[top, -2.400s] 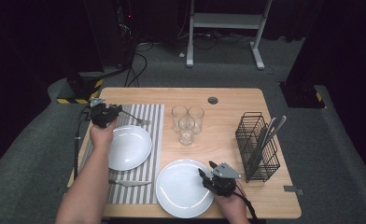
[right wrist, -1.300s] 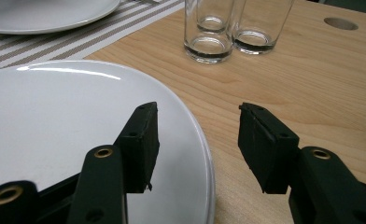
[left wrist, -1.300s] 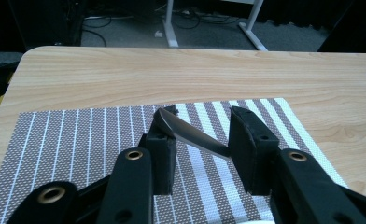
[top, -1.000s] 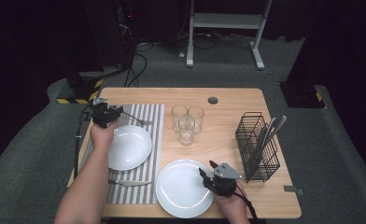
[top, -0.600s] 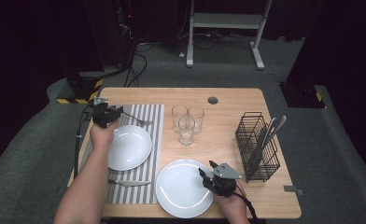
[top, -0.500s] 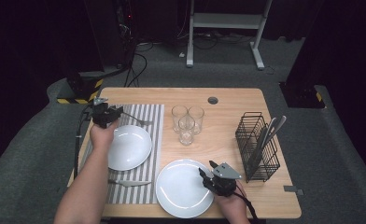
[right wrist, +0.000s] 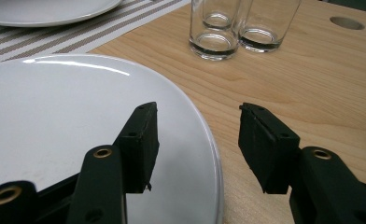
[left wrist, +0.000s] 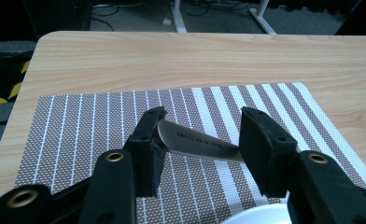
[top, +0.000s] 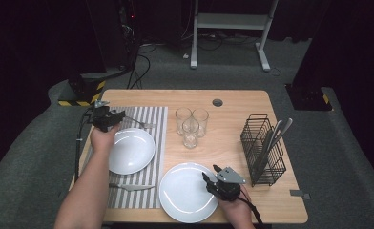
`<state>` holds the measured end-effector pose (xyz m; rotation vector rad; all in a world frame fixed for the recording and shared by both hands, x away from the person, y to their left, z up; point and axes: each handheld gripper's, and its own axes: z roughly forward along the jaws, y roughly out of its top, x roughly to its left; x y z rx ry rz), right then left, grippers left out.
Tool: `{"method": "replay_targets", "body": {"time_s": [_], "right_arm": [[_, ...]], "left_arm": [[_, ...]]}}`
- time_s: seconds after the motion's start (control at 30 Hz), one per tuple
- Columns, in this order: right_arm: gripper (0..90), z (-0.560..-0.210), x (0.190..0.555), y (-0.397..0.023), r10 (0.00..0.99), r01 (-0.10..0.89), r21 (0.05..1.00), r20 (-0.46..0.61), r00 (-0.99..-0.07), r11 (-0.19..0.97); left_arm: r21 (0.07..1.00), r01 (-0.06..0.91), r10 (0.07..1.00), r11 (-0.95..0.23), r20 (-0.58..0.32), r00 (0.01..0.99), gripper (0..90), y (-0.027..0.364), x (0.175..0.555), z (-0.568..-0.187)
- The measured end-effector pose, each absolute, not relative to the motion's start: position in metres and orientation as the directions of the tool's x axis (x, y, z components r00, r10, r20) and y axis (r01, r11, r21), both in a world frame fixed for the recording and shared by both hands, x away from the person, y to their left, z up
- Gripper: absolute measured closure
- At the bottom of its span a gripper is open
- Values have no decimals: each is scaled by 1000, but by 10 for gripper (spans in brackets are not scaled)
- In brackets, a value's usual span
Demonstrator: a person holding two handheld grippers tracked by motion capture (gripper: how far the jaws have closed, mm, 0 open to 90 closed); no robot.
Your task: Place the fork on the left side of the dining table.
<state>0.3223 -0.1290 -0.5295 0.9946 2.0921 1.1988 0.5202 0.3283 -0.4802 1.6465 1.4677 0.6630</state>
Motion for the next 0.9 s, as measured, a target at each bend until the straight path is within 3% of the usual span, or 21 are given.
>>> {"method": "replay_targets", "body": {"time_s": [0.9], "right_arm": [[471, -530, 323, -126, 799, 336, 873, -95, -594, 354]], "left_arm": [[820, 568, 962, 62, -202, 185, 507, 333, 532, -491]]}}
